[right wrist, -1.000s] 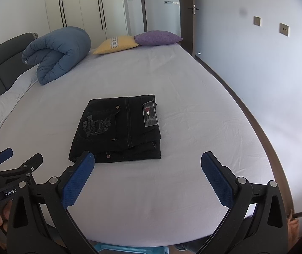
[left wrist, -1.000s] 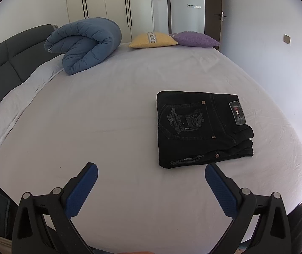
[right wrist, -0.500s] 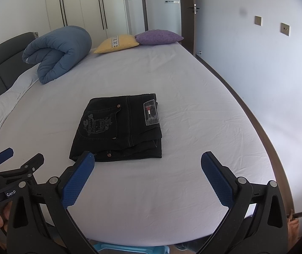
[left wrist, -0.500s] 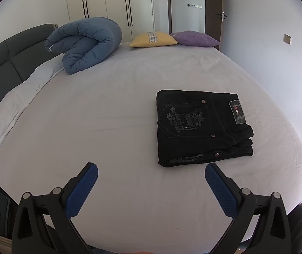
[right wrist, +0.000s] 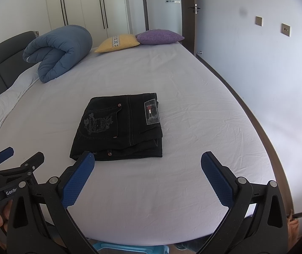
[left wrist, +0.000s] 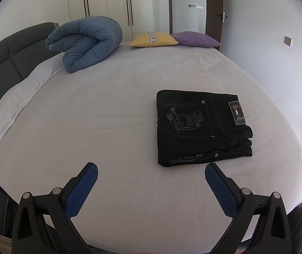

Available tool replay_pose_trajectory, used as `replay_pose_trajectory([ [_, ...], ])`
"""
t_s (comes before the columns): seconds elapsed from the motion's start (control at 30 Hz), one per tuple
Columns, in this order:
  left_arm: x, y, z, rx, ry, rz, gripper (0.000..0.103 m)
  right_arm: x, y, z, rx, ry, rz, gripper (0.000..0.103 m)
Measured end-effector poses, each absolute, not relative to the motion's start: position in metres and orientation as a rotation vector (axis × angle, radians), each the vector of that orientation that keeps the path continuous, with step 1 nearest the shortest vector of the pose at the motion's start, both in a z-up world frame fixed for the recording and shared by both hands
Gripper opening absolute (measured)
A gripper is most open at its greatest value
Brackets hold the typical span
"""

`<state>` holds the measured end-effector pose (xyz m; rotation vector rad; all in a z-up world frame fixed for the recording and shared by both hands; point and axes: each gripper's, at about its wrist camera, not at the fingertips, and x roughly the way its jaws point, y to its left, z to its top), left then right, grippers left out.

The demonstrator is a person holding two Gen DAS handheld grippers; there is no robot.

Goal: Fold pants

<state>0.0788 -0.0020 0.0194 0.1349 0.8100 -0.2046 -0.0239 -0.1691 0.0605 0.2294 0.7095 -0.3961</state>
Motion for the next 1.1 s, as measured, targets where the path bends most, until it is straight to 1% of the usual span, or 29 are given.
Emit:
replay_pose_trajectory([
  [1.1,0.0782,-0.0032,0.0198,0.100,0.820,-0.213,0.103,-0.0186,-0.1666,0.0606,0.221,0.716,-0.382,0.103],
])
